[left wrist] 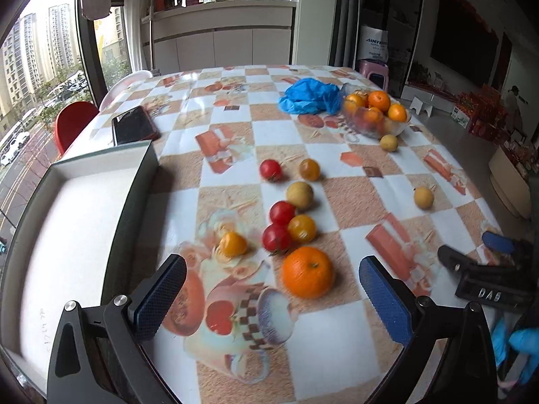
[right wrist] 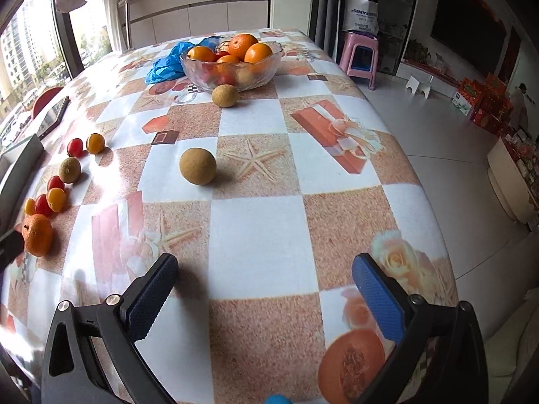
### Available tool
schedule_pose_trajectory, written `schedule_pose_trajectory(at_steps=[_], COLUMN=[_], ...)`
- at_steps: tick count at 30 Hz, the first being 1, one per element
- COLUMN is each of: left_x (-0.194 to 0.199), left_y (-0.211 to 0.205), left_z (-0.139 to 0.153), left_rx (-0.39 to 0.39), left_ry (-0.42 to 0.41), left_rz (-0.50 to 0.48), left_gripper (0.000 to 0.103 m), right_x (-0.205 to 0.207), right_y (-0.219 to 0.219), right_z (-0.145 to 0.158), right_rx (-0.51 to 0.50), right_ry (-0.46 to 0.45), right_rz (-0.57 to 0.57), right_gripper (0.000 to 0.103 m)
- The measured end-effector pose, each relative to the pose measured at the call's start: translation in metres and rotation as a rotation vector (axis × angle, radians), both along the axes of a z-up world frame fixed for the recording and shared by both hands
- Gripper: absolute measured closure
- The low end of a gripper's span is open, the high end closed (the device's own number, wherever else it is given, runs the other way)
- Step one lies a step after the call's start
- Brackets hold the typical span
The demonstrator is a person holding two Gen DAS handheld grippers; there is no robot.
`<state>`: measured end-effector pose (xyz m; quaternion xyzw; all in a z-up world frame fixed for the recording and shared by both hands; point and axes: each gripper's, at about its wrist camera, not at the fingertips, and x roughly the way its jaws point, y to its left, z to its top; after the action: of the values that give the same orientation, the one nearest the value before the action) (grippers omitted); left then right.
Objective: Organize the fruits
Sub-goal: 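Grasp the brown round fruit with the right tool while the left tool grasps a yellow tomato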
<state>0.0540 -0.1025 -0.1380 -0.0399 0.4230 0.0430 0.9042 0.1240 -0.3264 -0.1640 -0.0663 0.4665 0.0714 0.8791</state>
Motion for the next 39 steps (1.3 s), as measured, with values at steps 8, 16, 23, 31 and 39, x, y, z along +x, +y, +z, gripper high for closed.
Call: schedule_pose_trajectory(at_steps=[8,16,23,31,39], left_x=[0.0,0.0,0.002,0.016,0.001], left_y=[0.006,0.01,0.021,0.028,0.03], left_z=[-0.034,-0.033,-0.01,0.001,0.009], left_rx=[0.017,0.01,0.005,0.004,0.022], left_ry=[0.095,0.114,0.014,-0.005,-0.02], left_rz=[0.007,-0.035,-0.05,-0.11,-0.166], left_gripper=[0.0,0.0,0.0,0.016,0.018], right_x=[0.062,0.064,0.023,-0.009,-0.024], right_y=[0.04,0.033,0.001,-0.012,-0.024], right_z=[-0.003,0.009,0.015,0.016,0.009], right_rx=[0.035,0.168,0.29,0.299,0.277], right_ry=[-0.001,-0.025,-0.008,-0.012,-0.021], right_rz=[0.084,0.058,0.046,0.059,0.05], right_gripper=[0.004,0.077,0.077,0.077,0.033])
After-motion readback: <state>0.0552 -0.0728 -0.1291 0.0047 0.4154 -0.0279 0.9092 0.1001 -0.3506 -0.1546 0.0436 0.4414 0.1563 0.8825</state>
